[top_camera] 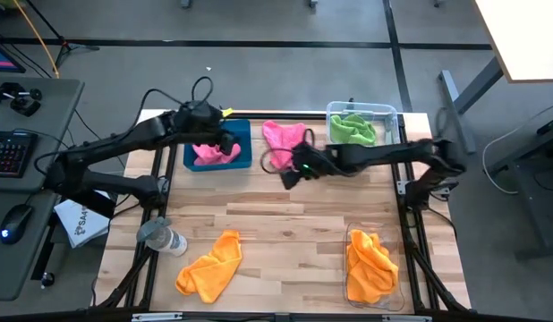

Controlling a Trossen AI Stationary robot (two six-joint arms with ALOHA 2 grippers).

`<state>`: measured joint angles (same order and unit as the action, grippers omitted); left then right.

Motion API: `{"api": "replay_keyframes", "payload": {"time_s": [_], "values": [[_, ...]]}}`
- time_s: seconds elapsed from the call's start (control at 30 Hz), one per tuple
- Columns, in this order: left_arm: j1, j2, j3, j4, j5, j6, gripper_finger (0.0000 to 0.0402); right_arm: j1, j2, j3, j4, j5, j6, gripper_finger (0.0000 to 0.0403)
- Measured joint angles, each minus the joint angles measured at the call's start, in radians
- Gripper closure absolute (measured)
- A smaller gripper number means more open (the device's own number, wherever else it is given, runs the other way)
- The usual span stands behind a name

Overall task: Sort microfiber towel by color & place in baskets
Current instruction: Put the pink towel into blue bin

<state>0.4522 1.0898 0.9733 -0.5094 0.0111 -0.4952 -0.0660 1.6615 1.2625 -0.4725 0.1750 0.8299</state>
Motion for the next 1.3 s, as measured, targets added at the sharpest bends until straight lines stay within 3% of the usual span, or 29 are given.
{"api": "replay_keyframes", "payload": {"time_s": [0.13,0.23,0.33,0.5,0.6,0.83,1.13,1.3], "values": [[-0.079,-0.073,-0.001,0.13,-0.004,-0.029,0.0234,-0.061,0.145,0.0,0.182,-0.111,-0.067,0.0142],[-0.121,-0.116,-0.002,0.217,-0.06,-0.042,0.0234,-0.09,0.219,0.016,0.192,-0.137,-0.093,0.0142],[-0.134,-0.142,-0.002,0.268,-0.14,-0.02,0.0234,-0.107,0.26,0.072,0.1,-0.083,-0.118,0.0142],[-0.102,-0.156,-0.002,0.3,-0.22,0.043,0.0234,-0.129,0.306,0.182,-0.056,0.106,-0.163,0.0142],[-0.068,-0.158,-0.002,0.299,-0.186,0.088,0.0234,-0.156,0.352,0.235,-0.127,0.166,-0.142,0.0142],[0.01,-0.158,-0.002,0.299,-0.038,0.231,0.0234,-0.191,0.44,0.295,-0.145,0.161,-0.022,0.0142],[0.071,-0.169,-0.002,0.298,0.069,0.35,0.0234,-0.19,0.526,0.305,-0.201,0.152,0.131,0.0142],[0.079,-0.171,-0.002,0.298,0.081,0.37,0.0234,-0.178,0.557,0.309,-0.204,0.116,0.129,0.0145]]}}
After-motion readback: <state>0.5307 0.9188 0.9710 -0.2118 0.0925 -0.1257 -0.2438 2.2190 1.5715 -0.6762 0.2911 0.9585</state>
